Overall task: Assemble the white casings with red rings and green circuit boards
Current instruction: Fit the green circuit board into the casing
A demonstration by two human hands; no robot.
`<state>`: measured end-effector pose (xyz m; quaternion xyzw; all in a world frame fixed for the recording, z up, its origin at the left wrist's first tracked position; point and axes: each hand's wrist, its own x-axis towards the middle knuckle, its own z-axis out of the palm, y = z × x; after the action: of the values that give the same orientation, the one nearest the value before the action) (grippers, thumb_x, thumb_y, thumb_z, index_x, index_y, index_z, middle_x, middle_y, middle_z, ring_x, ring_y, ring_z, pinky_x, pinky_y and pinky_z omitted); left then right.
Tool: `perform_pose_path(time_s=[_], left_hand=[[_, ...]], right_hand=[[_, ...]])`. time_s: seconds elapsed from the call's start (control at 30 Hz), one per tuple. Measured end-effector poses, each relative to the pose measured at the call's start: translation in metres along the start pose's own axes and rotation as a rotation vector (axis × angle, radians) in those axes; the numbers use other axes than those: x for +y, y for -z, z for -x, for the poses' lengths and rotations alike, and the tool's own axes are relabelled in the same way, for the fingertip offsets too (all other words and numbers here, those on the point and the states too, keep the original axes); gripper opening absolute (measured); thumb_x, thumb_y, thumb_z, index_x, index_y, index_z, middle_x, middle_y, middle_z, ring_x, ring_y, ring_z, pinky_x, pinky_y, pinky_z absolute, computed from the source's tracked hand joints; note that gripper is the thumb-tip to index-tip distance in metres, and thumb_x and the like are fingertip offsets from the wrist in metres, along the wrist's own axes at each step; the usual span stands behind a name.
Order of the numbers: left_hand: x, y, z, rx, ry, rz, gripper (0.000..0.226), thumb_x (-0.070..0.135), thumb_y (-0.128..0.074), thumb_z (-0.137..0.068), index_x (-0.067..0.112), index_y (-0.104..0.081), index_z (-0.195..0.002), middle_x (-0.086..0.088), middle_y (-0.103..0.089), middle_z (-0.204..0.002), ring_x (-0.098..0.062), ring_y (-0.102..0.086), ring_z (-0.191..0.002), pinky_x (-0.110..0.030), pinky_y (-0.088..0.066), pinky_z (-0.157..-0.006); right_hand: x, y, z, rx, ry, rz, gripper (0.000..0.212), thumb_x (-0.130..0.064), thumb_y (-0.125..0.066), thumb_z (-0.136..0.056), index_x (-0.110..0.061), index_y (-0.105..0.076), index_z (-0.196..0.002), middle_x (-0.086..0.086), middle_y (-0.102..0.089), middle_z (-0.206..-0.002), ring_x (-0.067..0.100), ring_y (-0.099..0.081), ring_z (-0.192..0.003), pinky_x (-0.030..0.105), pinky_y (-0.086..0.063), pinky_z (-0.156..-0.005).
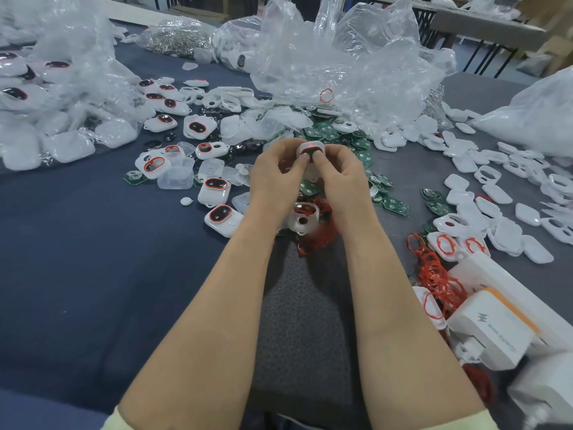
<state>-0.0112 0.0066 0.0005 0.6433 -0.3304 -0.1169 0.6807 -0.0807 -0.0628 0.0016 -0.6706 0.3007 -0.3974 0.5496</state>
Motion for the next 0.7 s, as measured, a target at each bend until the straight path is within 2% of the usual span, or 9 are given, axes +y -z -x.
perform_pose_path(time_s=[0.03,0.1,0.17,0.27,0.33,0.4,0.5,0.6,0.7], left_hand=[[0.0002,-0.0002,0.0003,-0.004,0.005,0.004,0.015,0.007,-0.061,-0.091,0.013,-0.066,-0.103,0.000,-0.068,-0.096,-0.016,-0.064,-0.092,-0.030,-0.052,-0.088],[0.0001,0.0004,-0.0001,0.009,0.026,0.041,0.013,0.007,-0.061,-0.091,0.012,-0.066,-0.102,-0.004,-0.069,-0.098,-0.016,-0.064,-0.093,-0.030,-0.053,-0.088],[-0.0011,0.0024,-0.0016,0.047,0.054,0.076,0.014,0.006,-0.060,-0.092,0.006,-0.066,-0.105,-0.008,-0.069,-0.101,-0.016,-0.064,-0.092,-0.027,-0.053,-0.086],[-0.0018,0.0047,-0.0033,0.086,0.081,0.093,0.020,0.005,-0.059,-0.092,0.000,-0.065,-0.111,-0.010,-0.069,-0.104,-0.013,-0.063,-0.091,-0.019,-0.051,-0.082],[-0.0009,0.0042,-0.0029,0.093,0.088,0.104,0.020,0.004,-0.058,-0.092,-0.001,-0.064,-0.111,-0.010,-0.068,-0.103,-0.012,-0.062,-0.091,-0.018,-0.051,-0.081],[-0.0003,0.0026,-0.0022,0.089,0.084,0.110,0.020,0.003,-0.058,-0.092,-0.001,-0.064,-0.111,-0.009,-0.068,-0.103,-0.012,-0.062,-0.091,-0.018,-0.051,-0.081],[-0.0002,0.0022,-0.0016,0.083,0.084,0.121,0.018,0.004,-0.058,-0.092,0.000,-0.064,-0.109,-0.008,-0.068,-0.102,-0.012,-0.062,-0.091,-0.020,-0.051,-0.082],[-0.0003,0.0033,-0.0019,0.094,0.097,0.141,0.013,0.005,-0.058,-0.092,0.009,-0.064,-0.103,-0.001,-0.067,-0.097,-0.007,-0.062,-0.087,-0.018,-0.051,-0.079],[0.0007,0.0024,-0.0008,0.083,0.094,0.134,0.013,0.005,-0.059,-0.092,0.011,-0.064,-0.103,0.002,-0.067,-0.094,-0.006,-0.063,-0.085,-0.015,-0.050,-0.077]], right_hand=[[0.0002,0.0004,-0.0007,0.008,-0.007,-0.008,0.004,-0.015,-0.057,-0.094,-0.015,-0.061,-0.095,0.007,-0.064,-0.095,0.016,-0.058,-0.086,0.037,-0.049,-0.080],[0.0006,0.0009,-0.0013,-0.016,-0.053,-0.067,0.006,-0.016,-0.056,-0.095,-0.015,-0.062,-0.097,0.004,-0.064,-0.091,0.013,-0.059,-0.082,0.031,-0.051,-0.074],[0.0009,0.0003,-0.0015,-0.107,-0.123,-0.185,0.008,-0.017,-0.054,-0.097,-0.015,-0.061,-0.099,0.002,-0.065,-0.089,0.010,-0.062,-0.078,0.026,-0.051,-0.070],[0.0041,-0.0026,-0.0010,-0.198,-0.135,-0.180,0.010,-0.008,-0.055,-0.095,-0.013,-0.060,-0.103,0.009,-0.068,-0.095,0.018,-0.067,-0.089,0.031,-0.055,-0.081],[0.0047,-0.0044,-0.0008,-0.164,-0.097,-0.084,0.016,0.000,-0.054,-0.093,-0.007,-0.058,-0.106,0.016,-0.069,-0.102,0.025,-0.067,-0.095,0.035,-0.055,-0.086],[0.0042,-0.0038,-0.0009,-0.122,-0.068,-0.032,0.017,0.001,-0.055,-0.091,-0.006,-0.057,-0.107,0.018,-0.068,-0.104,0.025,-0.067,-0.094,0.034,-0.056,-0.084],[0.0029,-0.0034,-0.0004,-0.121,-0.068,-0.029,0.018,0.001,-0.055,-0.091,-0.004,-0.056,-0.109,0.018,-0.068,-0.105,0.022,-0.067,-0.091,0.029,-0.056,-0.080],[0.0018,-0.0048,0.0025,-0.154,-0.086,-0.070,0.021,0.002,-0.052,-0.093,-0.001,-0.055,-0.114,0.021,-0.066,-0.109,0.023,-0.066,-0.096,0.031,-0.055,-0.085],[-0.0007,-0.0027,0.0025,-0.140,-0.072,-0.067,0.018,0.003,-0.053,-0.093,-0.002,-0.055,-0.110,0.020,-0.067,-0.107,0.024,-0.066,-0.094,0.032,-0.056,-0.085]])
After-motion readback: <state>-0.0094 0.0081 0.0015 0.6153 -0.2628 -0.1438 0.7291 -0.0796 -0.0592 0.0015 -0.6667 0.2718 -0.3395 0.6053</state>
